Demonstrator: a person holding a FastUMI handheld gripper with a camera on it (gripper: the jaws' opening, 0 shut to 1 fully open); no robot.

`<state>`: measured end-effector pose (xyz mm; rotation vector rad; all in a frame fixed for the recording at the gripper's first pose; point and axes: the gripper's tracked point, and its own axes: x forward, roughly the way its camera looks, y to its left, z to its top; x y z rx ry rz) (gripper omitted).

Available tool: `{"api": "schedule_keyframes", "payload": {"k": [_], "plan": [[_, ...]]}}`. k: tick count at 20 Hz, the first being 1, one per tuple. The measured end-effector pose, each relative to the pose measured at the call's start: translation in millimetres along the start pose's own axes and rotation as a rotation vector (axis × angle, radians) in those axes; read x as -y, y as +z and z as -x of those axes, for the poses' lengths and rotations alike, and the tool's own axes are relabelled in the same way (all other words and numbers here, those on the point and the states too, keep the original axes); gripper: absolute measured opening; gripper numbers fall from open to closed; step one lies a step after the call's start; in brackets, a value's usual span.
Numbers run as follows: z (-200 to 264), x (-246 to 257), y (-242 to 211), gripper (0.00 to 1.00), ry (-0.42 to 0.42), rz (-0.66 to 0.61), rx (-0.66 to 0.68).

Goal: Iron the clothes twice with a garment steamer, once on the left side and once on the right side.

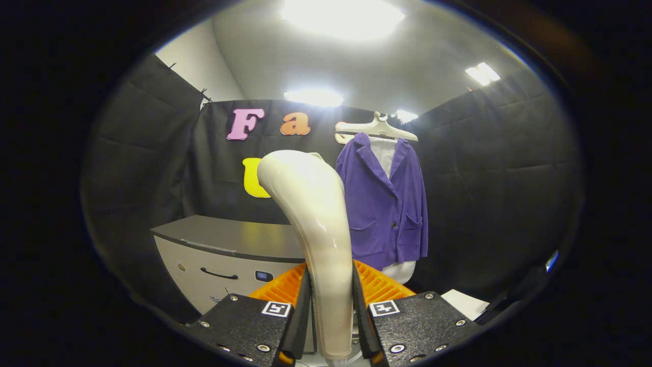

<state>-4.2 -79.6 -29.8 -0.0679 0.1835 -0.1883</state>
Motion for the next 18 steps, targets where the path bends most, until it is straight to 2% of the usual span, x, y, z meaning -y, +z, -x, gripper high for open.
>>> {"api": "schedule_keyframes", "payload": {"k": [18], "plan": [[0.8,-3.9,1.3,0.42,0.002,-0.009,0.016]]}}
